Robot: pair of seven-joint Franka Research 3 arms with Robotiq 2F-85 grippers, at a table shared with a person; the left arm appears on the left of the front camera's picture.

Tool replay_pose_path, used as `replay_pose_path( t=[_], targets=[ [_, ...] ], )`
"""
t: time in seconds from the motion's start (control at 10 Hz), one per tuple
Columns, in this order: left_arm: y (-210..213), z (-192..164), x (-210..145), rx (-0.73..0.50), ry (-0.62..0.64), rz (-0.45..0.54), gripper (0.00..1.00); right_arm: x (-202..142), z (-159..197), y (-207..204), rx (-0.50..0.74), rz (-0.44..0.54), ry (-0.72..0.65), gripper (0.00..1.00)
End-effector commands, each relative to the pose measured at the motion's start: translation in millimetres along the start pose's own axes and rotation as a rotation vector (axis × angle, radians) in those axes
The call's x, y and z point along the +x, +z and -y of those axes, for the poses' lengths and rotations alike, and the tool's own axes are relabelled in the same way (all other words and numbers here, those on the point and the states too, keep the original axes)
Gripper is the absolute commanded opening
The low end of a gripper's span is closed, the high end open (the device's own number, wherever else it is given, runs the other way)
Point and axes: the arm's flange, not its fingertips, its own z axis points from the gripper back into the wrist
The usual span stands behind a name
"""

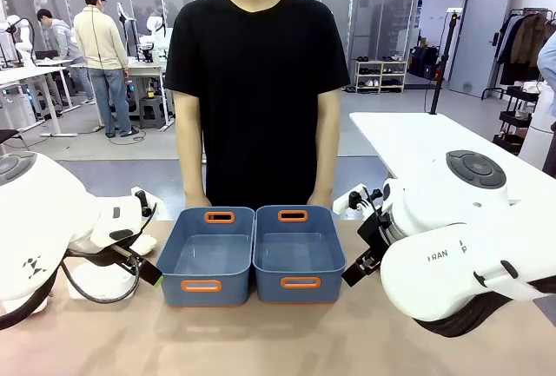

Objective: Sort the digital clocks into the basket.
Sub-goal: Pick up the Digital clock from the table and place it into the empty Plastic storage basket.

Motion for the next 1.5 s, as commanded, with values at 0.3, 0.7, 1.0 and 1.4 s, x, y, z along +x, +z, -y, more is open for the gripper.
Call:
replay_pose_path(
  t=[0.3,0.7,1.0,1.4],
  targets=[
    [56.9,-86.8,24.4,-0.323,0.234,0.014,1.00,32.8,70.2,61.1,0.302,0.022,-0.133,1.00],
    [108.5,-193.4,-61.4,-0.930,0.462,0.273,1.00,-39.4,168.0,85.9,0.873,0.220,-0.511,1.00],
    [150.4,-259.0,-172.6,-1.017,0.649,0.576,1.00,-149.7,233.0,117.0,0.982,0.487,-0.728,1.00],
    [180.6,-292.1,-261.7,-0.824,0.878,0.703,1.00,-251.4,267.0,142.0,0.868,0.645,-0.957,1.00]
  ],
)
